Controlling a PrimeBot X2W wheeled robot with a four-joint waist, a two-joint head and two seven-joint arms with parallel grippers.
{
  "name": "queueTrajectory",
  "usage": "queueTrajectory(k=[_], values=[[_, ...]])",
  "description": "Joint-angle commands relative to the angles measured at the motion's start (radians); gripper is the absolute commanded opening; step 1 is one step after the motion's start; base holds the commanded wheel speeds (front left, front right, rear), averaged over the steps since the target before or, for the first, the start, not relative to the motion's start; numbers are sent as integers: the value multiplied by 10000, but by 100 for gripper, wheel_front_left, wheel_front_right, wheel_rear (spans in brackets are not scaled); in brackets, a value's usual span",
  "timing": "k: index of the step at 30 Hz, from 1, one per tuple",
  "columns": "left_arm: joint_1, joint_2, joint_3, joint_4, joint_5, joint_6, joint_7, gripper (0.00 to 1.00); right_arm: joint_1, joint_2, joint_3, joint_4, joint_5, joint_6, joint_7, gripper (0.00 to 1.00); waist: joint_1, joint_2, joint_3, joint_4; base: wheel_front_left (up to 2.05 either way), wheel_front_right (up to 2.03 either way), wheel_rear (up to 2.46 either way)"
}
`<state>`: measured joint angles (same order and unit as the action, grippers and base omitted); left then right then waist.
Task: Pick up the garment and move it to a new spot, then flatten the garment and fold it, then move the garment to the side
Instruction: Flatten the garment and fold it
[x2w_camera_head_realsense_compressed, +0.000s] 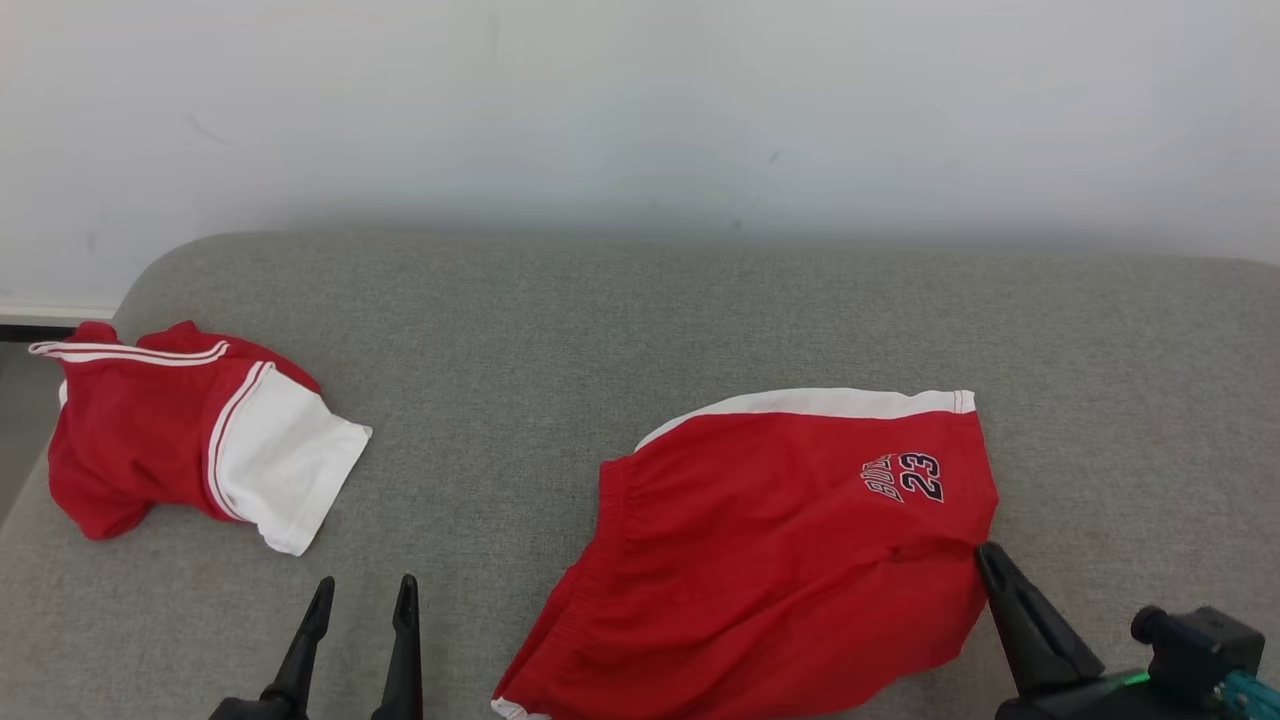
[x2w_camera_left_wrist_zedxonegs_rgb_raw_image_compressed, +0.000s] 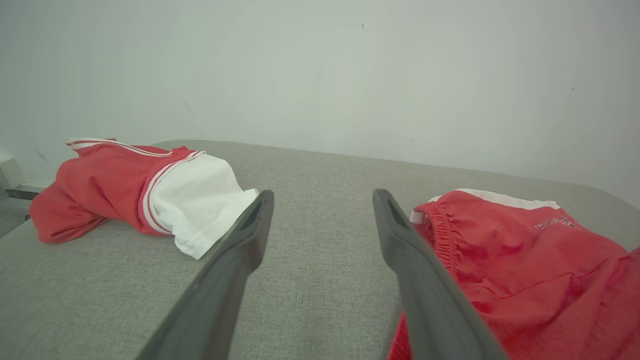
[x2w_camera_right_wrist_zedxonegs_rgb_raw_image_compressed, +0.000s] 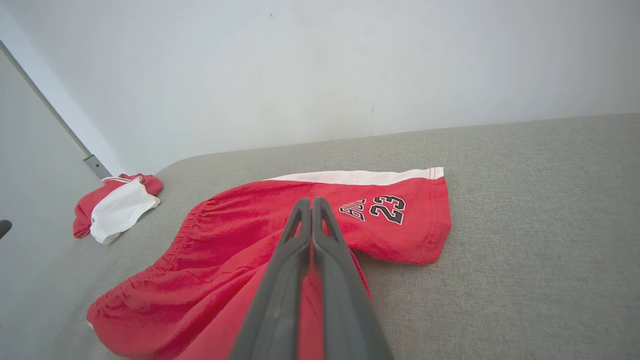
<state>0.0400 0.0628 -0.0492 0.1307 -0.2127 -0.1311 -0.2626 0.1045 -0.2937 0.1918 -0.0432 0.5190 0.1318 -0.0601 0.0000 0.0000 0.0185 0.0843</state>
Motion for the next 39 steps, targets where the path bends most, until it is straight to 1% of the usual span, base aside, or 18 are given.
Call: queueTrajectory(k=[1,5,11,15,16,22,27,31,32,33,34,39], values=[[-110,18,1,14,5,14,-32,100,-161,44,-31,76,102,-23,23,0,0,0,74,115,0,0,0],[-250,22,-91,61,-23,16,-32,100,-1211,157,-142,816,-30,-23,24,0,0,0,223,372,0,0,0],[-462,-2,-236,115,-65,15,-32,100,-2933,435,-265,2423,-124,-23,-11,0,0,0,497,722,0,0,0],[-674,-21,-365,179,-99,15,-32,100,-4160,533,-411,3873,-220,-23,-133,0,0,0,723,969,0,0,0],[-800,-34,-457,211,-126,15,-33,100,-4777,571,-541,4671,-280,-23,-235,0,0,0,851,1096,0,0,0],[-1106,-62,-673,289,-186,15,-33,100,-6472,640,-654,7105,-588,-23,-408,0,0,0,1176,1370,0,0,0],[-1276,-82,-773,345,-209,15,-33,100,-7595,665,-605,8899,-780,-23,-809,0,0,0,1373,1477,0,0,0],[-1357,-95,-825,395,-240,15,-33,100,-8153,718,-391,10149,-1027,-25,-1011,0,0,0,1433,1503,0,0,0],[-1380,-102,-859,407,-242,15,-33,100,-8259,734,-300,10435,-1092,-23,-987,7,0,0,1439,1490,0,0,0],[-1400,-106,-878,423,-235,15,-33,100,-8359,725,-229,10661,-1140,-23,-991,36,0,0,1435,1472,0,0,0],[-1417,-106,-889,431,-231,15,-33,100,-8479,725,-189,10840,-1134,-23,-1071,100,0,0,1433,1443,0,0,0],[-1323,-111,-794,461,-208,15,-33,100,-8728,668,46,11125,-933,-23,-1667,100,0,0,1254,1156,0,0,0]])
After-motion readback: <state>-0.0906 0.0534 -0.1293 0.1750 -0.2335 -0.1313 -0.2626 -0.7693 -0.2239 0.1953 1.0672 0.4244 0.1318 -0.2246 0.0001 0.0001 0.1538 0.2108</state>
